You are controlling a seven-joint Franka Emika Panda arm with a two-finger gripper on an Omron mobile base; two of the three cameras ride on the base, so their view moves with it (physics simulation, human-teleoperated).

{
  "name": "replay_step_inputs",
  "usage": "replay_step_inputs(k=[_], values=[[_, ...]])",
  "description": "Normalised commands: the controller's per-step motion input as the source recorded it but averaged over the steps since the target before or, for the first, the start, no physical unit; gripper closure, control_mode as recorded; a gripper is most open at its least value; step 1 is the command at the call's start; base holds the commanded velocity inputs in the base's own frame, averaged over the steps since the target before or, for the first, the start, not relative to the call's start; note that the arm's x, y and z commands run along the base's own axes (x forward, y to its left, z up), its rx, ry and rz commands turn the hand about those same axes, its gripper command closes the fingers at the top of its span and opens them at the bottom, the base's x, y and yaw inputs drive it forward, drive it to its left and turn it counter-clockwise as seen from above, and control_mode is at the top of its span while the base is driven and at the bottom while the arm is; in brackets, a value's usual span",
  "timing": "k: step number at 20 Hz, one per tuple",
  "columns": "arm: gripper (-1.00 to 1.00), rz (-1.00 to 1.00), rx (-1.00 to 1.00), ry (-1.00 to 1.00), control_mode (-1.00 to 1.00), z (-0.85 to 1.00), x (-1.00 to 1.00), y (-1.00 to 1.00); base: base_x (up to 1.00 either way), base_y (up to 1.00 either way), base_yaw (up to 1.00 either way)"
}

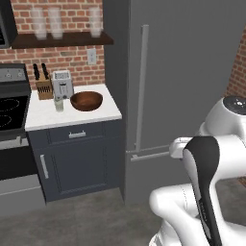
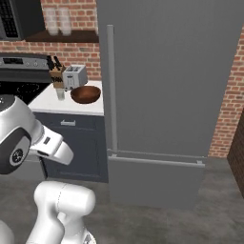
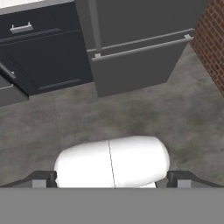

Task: Grab a lemon wedge from the fridge and one ice cube from the ice bowl, and put them in the glass of lemonade.

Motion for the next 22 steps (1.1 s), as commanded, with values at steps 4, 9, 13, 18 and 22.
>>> replay_step_inputs(k=[4, 9, 13, 18, 22], values=[[-1.0, 0.0, 0.0, -0.07, -1.0, 0.04, 0.65, 0.0, 0.0, 0.0, 0.0], [-1.0, 0.04, 0.0, -0.16, -1.0, 0.12, 0.83, -0.02, 0.0, 0.0, 0.0], [-1.0, 0.06, 0.0, -0.18, -1.0, 0.14, 0.96, -0.08, 0.0, 0.0, 0.0], [-1.0, 0.03, 0.0, -0.07, -1.0, 0.04, 0.87, -0.27, 0.0, 0.0, 0.0], [-1.0, 0.0, 0.0, 0.0, -1.0, 0.0, 0.68, -0.24, 0.0, 0.0, 0.0]])
